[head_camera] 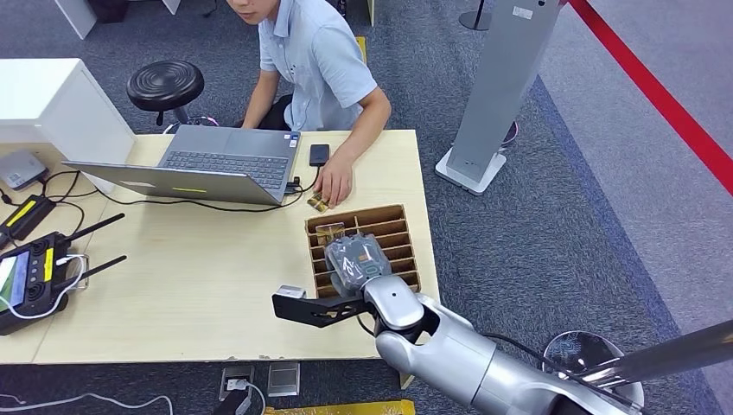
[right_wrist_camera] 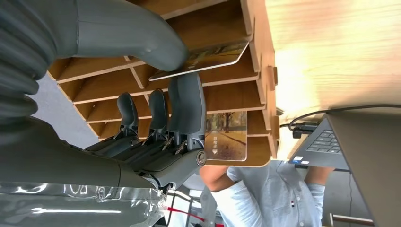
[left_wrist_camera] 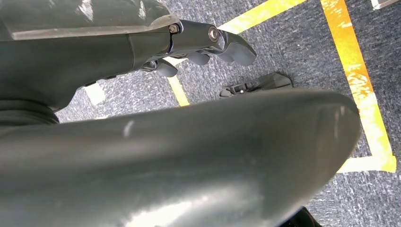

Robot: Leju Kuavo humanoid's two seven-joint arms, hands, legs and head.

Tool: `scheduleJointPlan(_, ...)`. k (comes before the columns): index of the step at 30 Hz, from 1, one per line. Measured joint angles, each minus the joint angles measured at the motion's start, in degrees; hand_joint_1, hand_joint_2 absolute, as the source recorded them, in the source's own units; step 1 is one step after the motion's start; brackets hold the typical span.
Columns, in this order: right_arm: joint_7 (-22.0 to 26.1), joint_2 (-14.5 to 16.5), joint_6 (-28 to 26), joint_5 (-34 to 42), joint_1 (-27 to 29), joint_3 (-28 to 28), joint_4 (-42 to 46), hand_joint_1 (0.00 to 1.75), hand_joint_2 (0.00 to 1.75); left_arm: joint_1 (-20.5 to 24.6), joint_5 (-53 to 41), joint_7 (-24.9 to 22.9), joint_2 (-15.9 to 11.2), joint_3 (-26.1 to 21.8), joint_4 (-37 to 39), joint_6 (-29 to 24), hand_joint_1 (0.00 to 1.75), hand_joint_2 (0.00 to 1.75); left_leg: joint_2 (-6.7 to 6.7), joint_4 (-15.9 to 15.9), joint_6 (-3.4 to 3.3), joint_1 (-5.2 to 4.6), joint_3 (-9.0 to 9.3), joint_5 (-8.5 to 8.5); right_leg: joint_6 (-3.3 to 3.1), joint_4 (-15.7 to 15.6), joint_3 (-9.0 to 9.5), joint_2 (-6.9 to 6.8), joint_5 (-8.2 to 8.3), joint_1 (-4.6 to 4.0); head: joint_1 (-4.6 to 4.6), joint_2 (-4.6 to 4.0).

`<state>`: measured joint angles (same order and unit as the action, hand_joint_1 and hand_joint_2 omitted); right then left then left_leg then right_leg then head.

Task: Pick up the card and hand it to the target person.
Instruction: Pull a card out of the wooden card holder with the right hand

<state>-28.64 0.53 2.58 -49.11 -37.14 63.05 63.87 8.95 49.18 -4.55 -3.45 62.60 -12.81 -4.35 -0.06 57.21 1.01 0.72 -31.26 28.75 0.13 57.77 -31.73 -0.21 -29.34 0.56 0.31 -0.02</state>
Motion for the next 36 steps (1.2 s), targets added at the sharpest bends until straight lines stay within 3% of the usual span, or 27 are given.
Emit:
scheduleJointPlan(15, 0.2, 0.4, -0.1, 0.0, 0.0, 0.6, -0.6, 0.99, 1.75, 0.0, 0.0, -0.1, 0.0, 0.0, 0.0, 0.0, 0.00, 0.00, 0.00, 0.0, 0.00, 0.00, 0.00, 0.00, 0.00, 0.0, 0.00, 0.00, 0.00, 0.00, 0.01, 0.00)
scheduleJointPlan(21, 0.2, 0.7, -0.2, -0.1, 0.0, 0.6, -0.7, 1.34, 1.75, 0.0, 0.0, -0.1, 0.0, 0.0, 0.0, 0.0, 0.00, 0.00, 0.00, 0.0, 0.00, 0.00, 0.00, 0.00, 0.00, 0.0, 0.00, 0.00, 0.00, 0.00, 0.00, 0.00)
scheduleJointPlan(25, 0.2, 0.8, -0.3, -0.1, -0.1, 0.6, -0.8, 1.72, 1.75, 0.0, -0.1, -0.2, 0.0, 0.0, 0.0, 0.0, 0.00, 0.00, 0.00, 0.0, 0.00, 0.00, 0.01, 0.00, 0.00, 0.0, 0.00, 0.00, 0.00, 0.00, -0.03, 0.00)
scheduleJointPlan(36, 0.2, 1.1, -0.7, -0.1, -0.2, 0.6, -1.1, 1.71, 1.75, 0.0, -1.7, -0.6, 0.0, 0.0, 0.0, -1.6, 0.00, 0.00, 0.00, 0.0, 0.00, 0.00, 0.01, 0.00, 0.00, 0.0, 0.01, 0.00, 0.00, 0.00, -0.01, 0.00)
